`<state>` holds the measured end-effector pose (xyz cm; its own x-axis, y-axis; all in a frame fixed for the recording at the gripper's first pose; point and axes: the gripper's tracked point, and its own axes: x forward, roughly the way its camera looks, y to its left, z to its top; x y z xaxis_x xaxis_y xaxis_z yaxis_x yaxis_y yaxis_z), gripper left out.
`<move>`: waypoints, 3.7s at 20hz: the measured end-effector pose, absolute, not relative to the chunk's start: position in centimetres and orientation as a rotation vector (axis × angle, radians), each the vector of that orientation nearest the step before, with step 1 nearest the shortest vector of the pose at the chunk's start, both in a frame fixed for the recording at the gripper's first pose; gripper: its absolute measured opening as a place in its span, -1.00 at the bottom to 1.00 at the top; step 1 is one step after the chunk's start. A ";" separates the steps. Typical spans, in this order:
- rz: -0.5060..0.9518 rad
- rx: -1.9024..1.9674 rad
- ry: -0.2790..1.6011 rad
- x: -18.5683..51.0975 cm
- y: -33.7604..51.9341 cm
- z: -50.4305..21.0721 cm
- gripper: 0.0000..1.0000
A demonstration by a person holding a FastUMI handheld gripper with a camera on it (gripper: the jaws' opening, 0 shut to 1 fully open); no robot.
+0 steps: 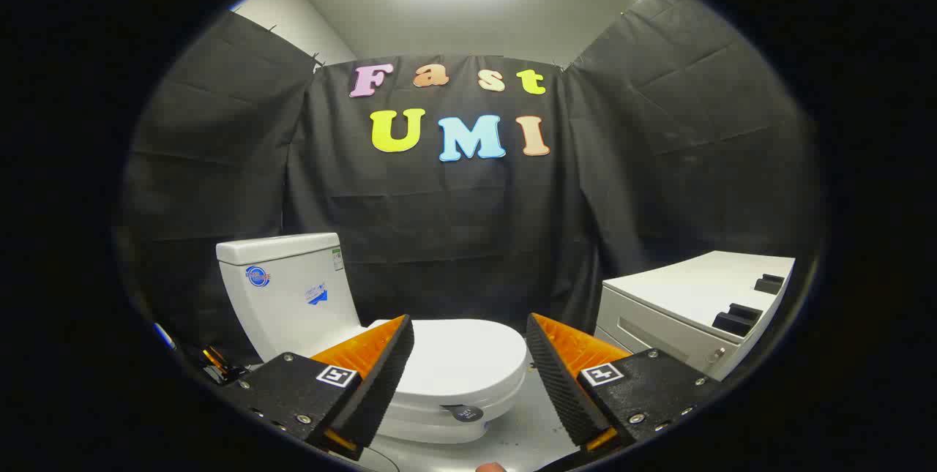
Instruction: Open the toilet lid.
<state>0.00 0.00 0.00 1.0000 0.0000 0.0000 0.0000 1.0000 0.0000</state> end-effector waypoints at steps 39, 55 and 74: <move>0.091 0.262 0.263 7.3 -2.7 -9.4 0.91; 0.093 0.769 0.589 8.1 -5.4 -19.6 0.89; 0.204 1.150 0.949 6.7 2.2 -30.3 0.46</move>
